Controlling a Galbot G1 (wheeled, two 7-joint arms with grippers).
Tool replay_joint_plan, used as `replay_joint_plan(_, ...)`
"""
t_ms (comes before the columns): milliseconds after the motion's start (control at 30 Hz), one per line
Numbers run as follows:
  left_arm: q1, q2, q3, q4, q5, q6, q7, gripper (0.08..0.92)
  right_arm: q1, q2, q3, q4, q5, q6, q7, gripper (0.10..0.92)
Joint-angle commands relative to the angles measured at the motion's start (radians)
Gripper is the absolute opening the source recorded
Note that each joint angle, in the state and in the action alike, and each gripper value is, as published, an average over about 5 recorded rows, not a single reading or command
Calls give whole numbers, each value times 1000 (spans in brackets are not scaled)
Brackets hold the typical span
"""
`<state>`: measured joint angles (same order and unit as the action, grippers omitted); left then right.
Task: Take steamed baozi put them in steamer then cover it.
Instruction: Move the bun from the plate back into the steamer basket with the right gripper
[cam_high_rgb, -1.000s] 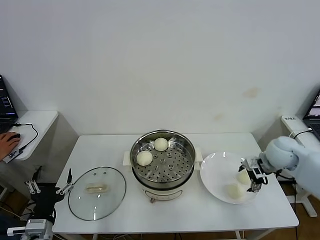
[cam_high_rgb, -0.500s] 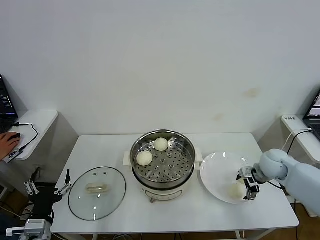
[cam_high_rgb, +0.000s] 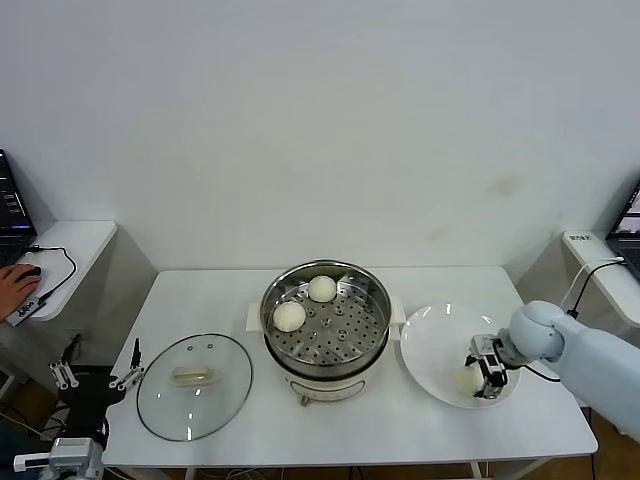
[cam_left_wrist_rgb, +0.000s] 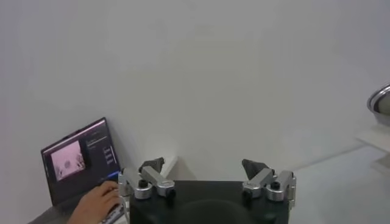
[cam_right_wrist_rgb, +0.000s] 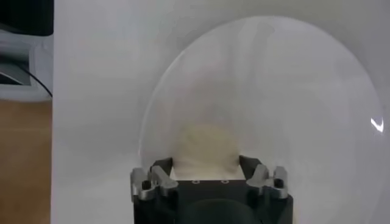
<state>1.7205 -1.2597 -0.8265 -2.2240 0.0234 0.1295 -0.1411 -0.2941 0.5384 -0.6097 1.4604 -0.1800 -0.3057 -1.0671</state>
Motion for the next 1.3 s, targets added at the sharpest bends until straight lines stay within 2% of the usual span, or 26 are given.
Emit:
replay_joint_plan(33, 1, -2, 0, -3, 0, 0, -1, 823, 21, 10, 3, -10, 11, -7, -25, 643)
replay_joint_plan(400, 2, 2, -6, -13, -4, 0, -1, 823, 143, -67, 25, 38, 65, -7, -95, 619)
replay_joint_plan(700, -3, -4, 7, -16, -3, -1, -1, 823, 497, -84, -143, 86, 185, -23, -106, 619)
replay_joint_plan(867, -5, -5, 9, -19, -2, -1, -2, 823, 712, -15, -288, 107, 260, -35, -93, 624)
replay_joint_plan(1033, -4, -8, 4, -19, -2, -2, -3, 823, 885, 118, -404, 135, 335, -59, -49, 627)
replay_joint_plan(1300, 2, -18, -9, -17, -1, -8, -4, 823, 904, 299, -500, 200, 446, -51, 58, 628)
